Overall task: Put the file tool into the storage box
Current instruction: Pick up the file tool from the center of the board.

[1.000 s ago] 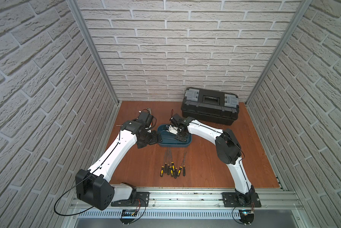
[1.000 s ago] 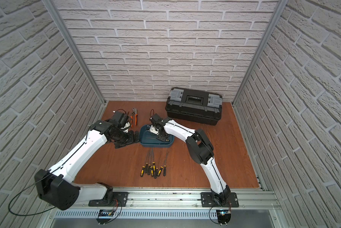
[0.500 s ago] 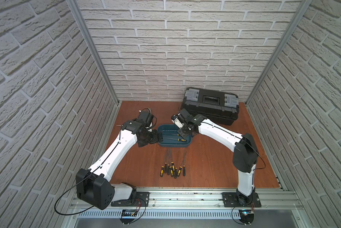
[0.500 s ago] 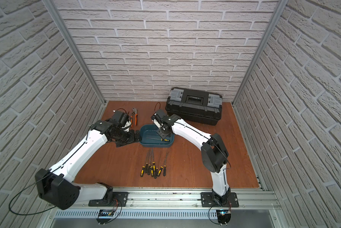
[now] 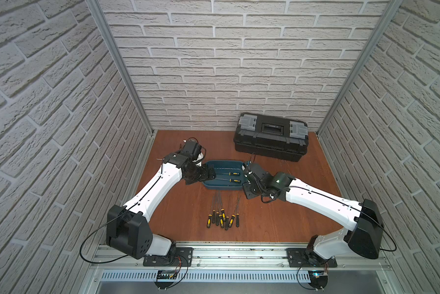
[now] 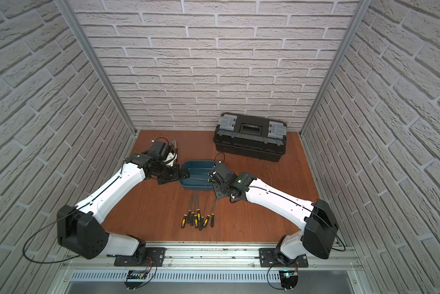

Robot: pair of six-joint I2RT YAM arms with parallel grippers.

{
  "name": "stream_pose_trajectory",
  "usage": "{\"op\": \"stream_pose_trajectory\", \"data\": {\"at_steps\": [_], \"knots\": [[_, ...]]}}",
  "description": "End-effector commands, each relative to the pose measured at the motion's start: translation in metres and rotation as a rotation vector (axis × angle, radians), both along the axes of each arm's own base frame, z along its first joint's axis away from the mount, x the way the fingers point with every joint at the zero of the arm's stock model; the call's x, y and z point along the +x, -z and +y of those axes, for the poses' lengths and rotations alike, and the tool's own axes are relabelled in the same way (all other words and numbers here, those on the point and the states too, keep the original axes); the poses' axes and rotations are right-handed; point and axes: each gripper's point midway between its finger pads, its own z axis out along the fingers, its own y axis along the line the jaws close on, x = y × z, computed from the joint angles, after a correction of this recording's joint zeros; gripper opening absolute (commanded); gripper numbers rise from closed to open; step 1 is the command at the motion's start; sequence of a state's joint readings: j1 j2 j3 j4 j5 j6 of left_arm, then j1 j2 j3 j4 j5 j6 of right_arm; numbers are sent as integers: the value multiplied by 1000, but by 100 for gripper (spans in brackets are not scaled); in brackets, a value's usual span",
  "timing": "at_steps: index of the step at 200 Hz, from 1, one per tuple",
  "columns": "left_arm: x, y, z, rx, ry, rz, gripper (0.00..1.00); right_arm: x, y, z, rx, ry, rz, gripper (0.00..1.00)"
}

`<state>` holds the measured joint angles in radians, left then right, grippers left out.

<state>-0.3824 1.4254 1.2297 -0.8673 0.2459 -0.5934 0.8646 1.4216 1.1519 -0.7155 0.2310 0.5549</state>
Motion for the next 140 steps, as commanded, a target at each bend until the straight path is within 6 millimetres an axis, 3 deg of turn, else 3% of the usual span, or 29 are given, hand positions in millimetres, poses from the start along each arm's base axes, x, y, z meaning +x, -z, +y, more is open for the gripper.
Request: {"op": "stream_pose_trajectory", "data": {"at_steps": [1,72,105,140], "knots": [[2,7,-10,-27,44,-18,98,-12,-4,-9,66,130,-27,44],[-22,26,3,7,-11,26,98,-67,55,-21,72,216,141,45],[-26,27,6,1,-39,28,98,-76,78,1,80,170,232,45],[-26,27,9,8,-59,36,98,-76,85,26,51,105,272,45]]}}
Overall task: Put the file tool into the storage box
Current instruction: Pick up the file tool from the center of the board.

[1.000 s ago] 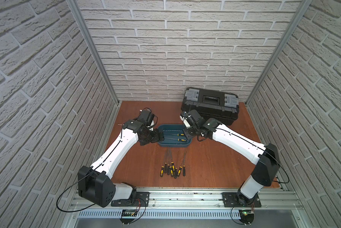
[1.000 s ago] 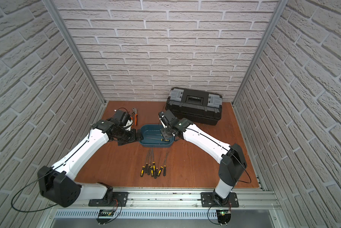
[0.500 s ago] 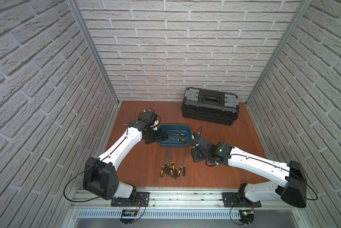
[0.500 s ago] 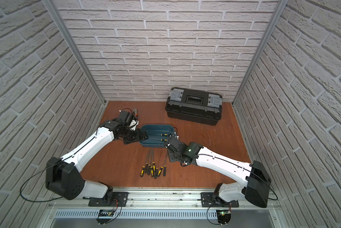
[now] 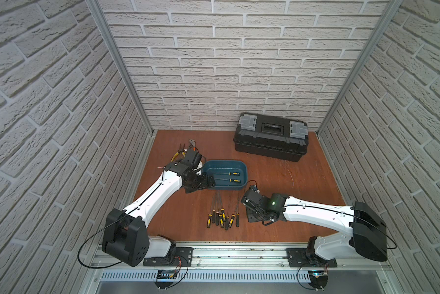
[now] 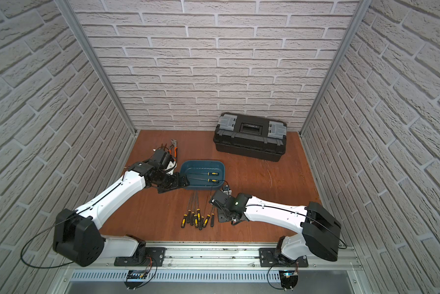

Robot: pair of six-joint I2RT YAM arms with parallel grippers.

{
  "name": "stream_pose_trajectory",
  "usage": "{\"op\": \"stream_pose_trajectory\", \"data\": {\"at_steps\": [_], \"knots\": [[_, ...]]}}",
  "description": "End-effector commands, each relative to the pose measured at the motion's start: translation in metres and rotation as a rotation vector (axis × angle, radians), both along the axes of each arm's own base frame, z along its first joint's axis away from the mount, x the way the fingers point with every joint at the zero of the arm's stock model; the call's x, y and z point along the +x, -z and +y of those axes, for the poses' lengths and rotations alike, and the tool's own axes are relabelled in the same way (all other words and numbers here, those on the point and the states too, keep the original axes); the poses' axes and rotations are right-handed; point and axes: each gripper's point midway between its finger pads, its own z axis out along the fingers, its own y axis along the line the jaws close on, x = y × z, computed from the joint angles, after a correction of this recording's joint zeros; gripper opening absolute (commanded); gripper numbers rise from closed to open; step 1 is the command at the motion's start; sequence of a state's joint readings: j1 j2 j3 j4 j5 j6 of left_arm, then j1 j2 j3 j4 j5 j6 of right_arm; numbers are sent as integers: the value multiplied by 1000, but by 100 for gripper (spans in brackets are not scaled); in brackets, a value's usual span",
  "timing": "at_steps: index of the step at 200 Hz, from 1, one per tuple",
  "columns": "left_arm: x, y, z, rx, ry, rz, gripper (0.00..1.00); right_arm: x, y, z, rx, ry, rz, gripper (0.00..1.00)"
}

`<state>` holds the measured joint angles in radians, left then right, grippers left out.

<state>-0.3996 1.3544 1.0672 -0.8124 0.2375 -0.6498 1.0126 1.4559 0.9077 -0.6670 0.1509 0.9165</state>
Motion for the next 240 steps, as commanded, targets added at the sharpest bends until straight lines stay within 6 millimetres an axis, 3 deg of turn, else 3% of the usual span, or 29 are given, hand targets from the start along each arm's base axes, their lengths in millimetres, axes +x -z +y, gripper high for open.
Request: {"op": "stream_pose_trajectory", "data": {"at_steps": [1,79,126,240], "knots": [[1,-3,2,3,-23,-15,98,2,-7,30,65,-42,7,45],[-11,-5,11,29,-15,-30,98,-2,17,50,-5,-96,71,44],[-17,-6,16,40,-6,-39,98,2,23,63,-40,-132,78,43],[-18,-6,12,25,2,-34,98,-7,42,24,-194,-64,113,39]]}}
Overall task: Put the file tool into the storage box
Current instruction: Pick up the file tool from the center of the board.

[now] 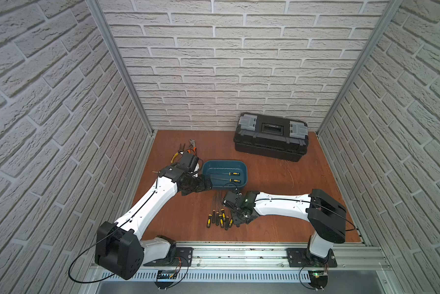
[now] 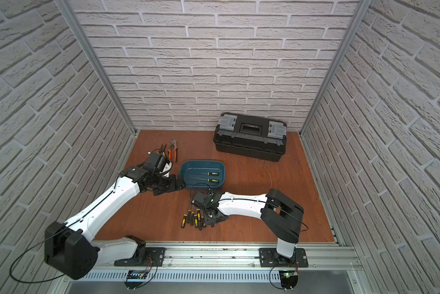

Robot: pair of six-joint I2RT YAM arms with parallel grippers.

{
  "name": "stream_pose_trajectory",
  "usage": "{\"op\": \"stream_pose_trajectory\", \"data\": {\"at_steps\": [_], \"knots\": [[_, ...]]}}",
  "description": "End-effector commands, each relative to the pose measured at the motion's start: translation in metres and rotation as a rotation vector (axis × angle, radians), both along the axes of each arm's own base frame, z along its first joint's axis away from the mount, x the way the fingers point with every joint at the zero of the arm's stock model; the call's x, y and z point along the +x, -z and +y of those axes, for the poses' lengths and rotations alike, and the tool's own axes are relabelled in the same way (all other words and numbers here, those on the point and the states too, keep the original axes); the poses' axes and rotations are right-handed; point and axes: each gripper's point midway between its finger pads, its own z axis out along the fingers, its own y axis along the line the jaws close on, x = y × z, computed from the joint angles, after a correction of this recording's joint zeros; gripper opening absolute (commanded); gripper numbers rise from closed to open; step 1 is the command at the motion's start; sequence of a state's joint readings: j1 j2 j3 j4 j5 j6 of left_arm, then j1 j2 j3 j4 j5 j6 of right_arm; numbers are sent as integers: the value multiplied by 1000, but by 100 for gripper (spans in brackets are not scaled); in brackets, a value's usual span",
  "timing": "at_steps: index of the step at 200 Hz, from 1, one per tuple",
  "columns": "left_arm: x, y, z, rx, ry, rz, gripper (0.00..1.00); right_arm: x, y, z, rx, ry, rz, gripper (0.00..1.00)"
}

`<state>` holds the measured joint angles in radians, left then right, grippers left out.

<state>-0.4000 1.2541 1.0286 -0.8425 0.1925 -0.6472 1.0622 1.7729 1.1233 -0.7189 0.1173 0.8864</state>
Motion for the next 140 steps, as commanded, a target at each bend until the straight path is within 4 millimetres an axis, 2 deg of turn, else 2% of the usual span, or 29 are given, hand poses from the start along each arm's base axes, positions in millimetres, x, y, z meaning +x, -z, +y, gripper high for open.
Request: {"op": "stream_pose_trajectory", "data": {"at_steps": [1,29,96,140], "knots": [[-4,4,-1,-1,16,14,98,-9,6,-21,-75,19,4,39],[-5,5,-2,-4,22,19,98,-12,9,-28,-67,39,2,39],[-9,4,0,-2,24,15,98,-17,18,-19,-57,50,35,36],[-9,-3,2,7,25,-7,98,-14,11,-26,-76,61,9,23]]}}
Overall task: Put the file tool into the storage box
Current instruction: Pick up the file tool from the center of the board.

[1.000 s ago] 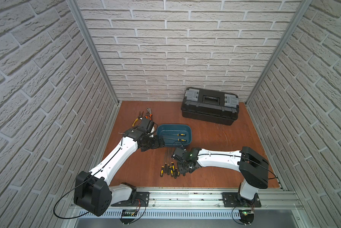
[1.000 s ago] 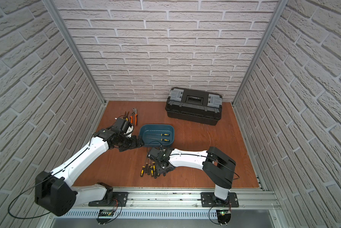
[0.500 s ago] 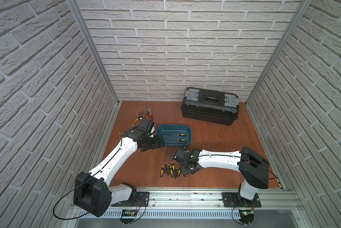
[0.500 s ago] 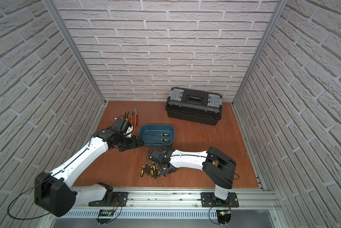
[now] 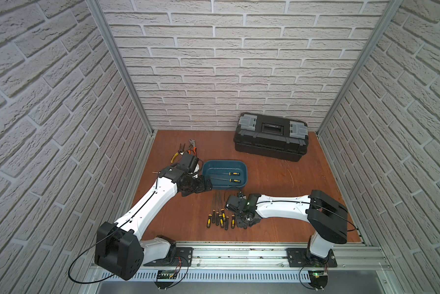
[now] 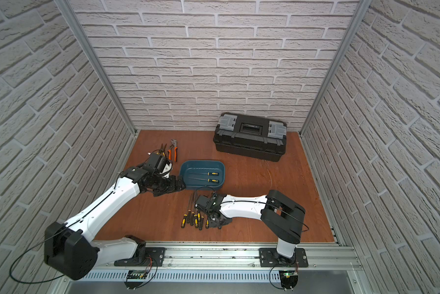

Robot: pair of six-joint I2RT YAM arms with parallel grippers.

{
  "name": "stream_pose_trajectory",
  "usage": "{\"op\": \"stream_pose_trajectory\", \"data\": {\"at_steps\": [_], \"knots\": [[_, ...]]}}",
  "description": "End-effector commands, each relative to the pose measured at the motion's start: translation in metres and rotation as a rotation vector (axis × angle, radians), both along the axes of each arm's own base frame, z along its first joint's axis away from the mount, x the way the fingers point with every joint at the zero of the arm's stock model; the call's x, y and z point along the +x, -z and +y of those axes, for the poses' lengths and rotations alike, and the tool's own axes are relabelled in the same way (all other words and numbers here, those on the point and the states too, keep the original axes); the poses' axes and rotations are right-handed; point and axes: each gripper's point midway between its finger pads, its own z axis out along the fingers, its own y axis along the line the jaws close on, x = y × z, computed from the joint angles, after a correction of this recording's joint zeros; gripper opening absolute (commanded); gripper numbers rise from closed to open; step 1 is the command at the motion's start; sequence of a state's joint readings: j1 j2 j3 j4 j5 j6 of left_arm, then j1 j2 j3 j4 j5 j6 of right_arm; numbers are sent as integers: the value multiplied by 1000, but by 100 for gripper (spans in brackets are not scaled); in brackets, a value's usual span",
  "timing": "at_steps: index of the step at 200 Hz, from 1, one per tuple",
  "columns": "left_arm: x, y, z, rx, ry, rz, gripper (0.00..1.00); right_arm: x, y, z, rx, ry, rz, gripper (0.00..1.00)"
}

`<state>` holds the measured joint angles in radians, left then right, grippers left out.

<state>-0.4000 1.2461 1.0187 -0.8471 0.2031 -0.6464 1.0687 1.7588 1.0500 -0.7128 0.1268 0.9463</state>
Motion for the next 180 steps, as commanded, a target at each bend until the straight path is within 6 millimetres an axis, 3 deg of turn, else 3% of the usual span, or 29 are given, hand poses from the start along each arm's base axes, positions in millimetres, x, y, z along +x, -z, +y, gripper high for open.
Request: {"op": "stream_pose_trajectory", "data": {"at_steps": [1,64,114,146,180], "knots": [[-5,-5,3,13,19,-17,98,-3,-3,-6,-36,7,-10,23],[7,-32,0,2,26,-96,98,1,-27,-30,-65,29,-89,11],[29,-61,-15,-53,71,-187,98,7,-67,-60,-124,29,-189,10],[43,-73,-22,-57,93,-224,98,20,-97,-76,-178,-8,-248,11],[60,-77,-21,-68,62,-238,98,49,-131,-69,-111,-97,-304,11]]}}
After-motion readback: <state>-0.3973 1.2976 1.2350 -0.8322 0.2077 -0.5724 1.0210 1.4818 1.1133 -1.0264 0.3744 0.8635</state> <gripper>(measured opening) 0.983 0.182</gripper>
